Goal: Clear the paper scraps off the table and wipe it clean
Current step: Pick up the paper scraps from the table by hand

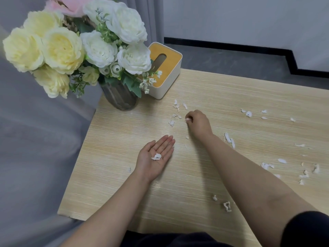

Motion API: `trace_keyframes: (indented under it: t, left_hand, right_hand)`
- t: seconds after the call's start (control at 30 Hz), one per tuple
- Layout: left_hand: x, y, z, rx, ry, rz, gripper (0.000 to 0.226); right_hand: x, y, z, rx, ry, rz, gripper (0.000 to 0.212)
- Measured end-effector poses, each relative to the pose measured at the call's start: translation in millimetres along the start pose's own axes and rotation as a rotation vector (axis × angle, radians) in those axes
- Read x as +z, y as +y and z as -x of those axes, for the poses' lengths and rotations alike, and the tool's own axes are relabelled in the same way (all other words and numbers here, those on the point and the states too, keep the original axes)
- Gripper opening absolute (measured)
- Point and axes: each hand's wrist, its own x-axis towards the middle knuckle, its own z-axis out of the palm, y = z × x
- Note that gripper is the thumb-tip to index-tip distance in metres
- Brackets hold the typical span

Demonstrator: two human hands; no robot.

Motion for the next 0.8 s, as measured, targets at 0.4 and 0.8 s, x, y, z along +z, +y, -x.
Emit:
trace_keyframes:
  t: [0.4,0.8]
  left_hand:
    - [1.4,-7.3,5.2,0.012,0.045,0.007,0.037]
    - [-4.6,-10.3,11.9,-0.001,-0.006,0.048,0.038]
  right_hand:
    - [-15.2,-49.4,78.9,-0.153,0.121,-0.323,0.012]
    - [9.2,-61.6,130.9,-0.526,-0.154,-0.024,0.030]
